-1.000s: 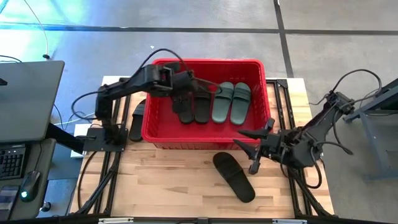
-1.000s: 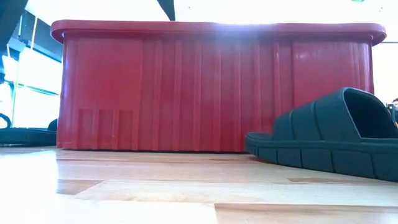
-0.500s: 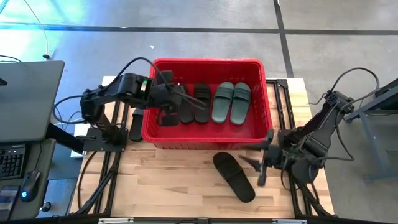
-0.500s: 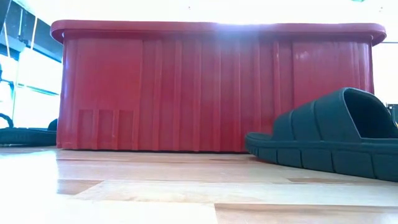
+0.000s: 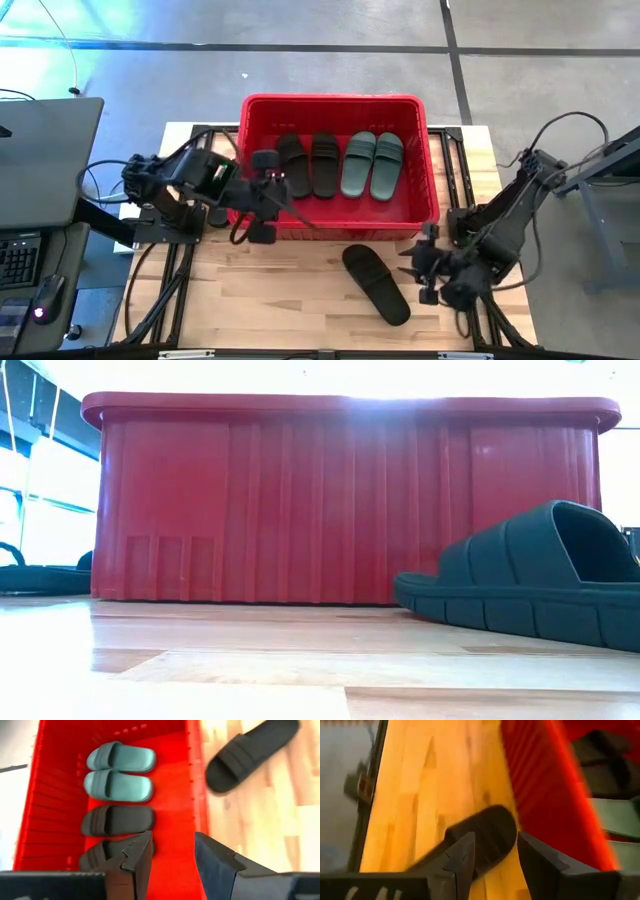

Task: Pick and place slides into bin
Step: Put the black slide into the red container

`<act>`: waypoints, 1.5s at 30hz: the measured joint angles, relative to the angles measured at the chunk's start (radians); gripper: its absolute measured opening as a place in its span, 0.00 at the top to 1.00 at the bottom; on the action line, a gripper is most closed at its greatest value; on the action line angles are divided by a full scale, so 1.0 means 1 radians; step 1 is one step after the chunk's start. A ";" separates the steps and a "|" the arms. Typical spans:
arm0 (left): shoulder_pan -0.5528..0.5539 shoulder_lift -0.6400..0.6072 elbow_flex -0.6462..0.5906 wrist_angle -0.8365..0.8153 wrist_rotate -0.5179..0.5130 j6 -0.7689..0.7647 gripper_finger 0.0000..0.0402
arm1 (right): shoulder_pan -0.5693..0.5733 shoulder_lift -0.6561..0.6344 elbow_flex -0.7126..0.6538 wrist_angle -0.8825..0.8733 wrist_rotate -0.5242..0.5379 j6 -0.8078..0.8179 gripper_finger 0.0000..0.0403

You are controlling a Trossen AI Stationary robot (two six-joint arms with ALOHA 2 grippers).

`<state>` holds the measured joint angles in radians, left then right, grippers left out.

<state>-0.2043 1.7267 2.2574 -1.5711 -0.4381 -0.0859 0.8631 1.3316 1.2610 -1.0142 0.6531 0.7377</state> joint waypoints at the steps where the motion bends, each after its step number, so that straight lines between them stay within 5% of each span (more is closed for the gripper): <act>1: -0.016 0.000 0.000 0.000 0.000 -0.009 0.67 | -0.001 0.021 0.000 0.009 -0.020 -0.021 0.66; 6: -0.089 0.000 0.000 0.000 0.000 -0.056 0.67 | -0.005 0.159 0.000 0.047 -0.116 -0.135 0.66; 17: -0.214 0.000 0.000 0.000 -0.033 -0.163 0.67 | -0.066 0.481 0.000 0.047 -0.099 -0.222 0.66; 24: -0.237 0.000 0.000 0.000 -0.054 -0.205 0.67 | -0.144 0.593 0.000 0.047 0.005 -0.252 0.66; 29: -0.237 0.000 0.000 0.000 -0.045 -0.210 0.67 | -0.190 0.604 0.000 0.051 0.030 -0.242 0.70; 36: -0.237 0.000 0.000 0.000 -0.044 -0.209 0.67 | -0.196 0.579 0.031 -0.011 -0.045 -0.249 0.98; 45: -0.236 0.000 -0.001 0.000 -0.044 -0.207 0.67 | -0.103 0.372 0.240 -0.334 0.006 -0.209 0.98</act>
<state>-0.4404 1.7271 2.2566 -1.5708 -0.4824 -0.2932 0.7599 1.7033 1.5009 -1.3486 0.6592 0.5282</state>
